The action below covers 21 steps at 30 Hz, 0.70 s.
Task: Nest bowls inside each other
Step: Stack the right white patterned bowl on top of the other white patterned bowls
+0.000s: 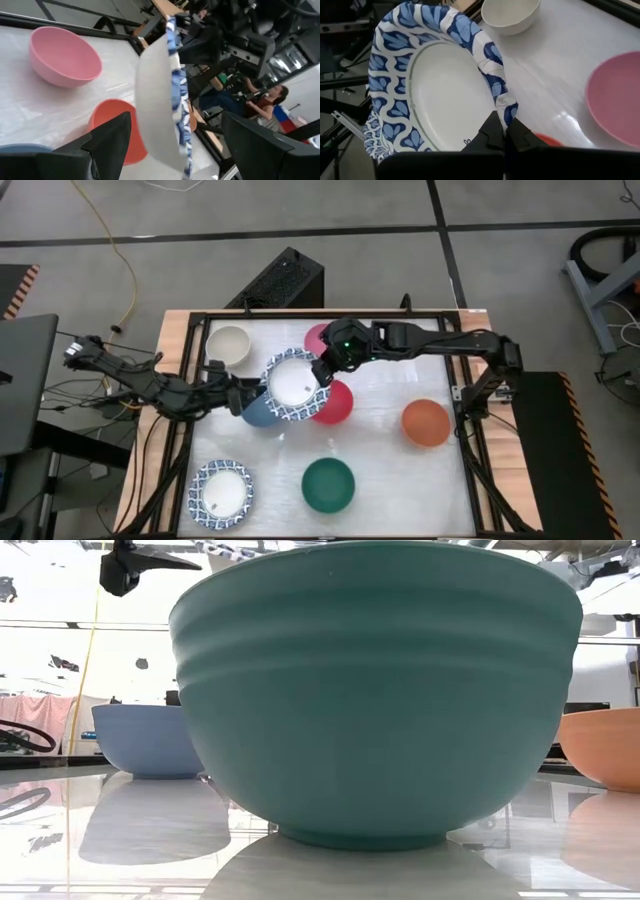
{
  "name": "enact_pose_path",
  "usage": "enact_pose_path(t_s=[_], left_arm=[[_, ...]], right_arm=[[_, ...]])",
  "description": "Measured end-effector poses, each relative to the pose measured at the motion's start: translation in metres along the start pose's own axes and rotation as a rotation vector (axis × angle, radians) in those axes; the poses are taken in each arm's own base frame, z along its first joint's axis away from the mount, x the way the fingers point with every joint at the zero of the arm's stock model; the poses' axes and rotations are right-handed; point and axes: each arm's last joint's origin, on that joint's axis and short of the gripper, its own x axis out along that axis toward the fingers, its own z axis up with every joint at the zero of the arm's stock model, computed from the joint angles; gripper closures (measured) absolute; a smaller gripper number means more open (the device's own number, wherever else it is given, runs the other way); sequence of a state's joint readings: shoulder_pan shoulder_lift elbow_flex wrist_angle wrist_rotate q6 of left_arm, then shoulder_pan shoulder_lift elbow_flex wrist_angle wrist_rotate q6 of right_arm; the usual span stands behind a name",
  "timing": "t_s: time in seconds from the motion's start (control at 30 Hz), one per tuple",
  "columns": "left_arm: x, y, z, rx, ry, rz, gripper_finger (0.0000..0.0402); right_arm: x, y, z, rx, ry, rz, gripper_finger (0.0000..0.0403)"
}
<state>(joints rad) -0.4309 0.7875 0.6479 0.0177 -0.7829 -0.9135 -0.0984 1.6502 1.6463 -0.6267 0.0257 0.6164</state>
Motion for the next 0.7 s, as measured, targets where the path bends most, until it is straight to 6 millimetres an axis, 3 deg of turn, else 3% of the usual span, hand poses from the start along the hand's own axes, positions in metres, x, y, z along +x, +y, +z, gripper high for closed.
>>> enact_pose_path(t_s=[0.17,0.37,0.5,0.7], left_arm=[[0.009,-0.001,-0.004,0.030,0.021,-0.013,0.0106],[0.013,0.004,-0.004,0.003,0.032,0.014,0.0129],[0.012,0.006,-0.004,-0.004,0.037,0.040,0.0183],[0.013,0.013,-0.006,-0.032,0.047,0.099,0.0297]], right_arm=[[0.015,-0.001,0.003,-0.007,-0.026,0.017,0.0401],[0.017,-0.002,0.003,-0.009,-0.018,0.022,0.0401],[0.017,-0.002,0.002,-0.009,-0.009,0.025,0.0400],[0.016,-0.002,0.002,-0.010,-0.005,0.024,0.0396]])
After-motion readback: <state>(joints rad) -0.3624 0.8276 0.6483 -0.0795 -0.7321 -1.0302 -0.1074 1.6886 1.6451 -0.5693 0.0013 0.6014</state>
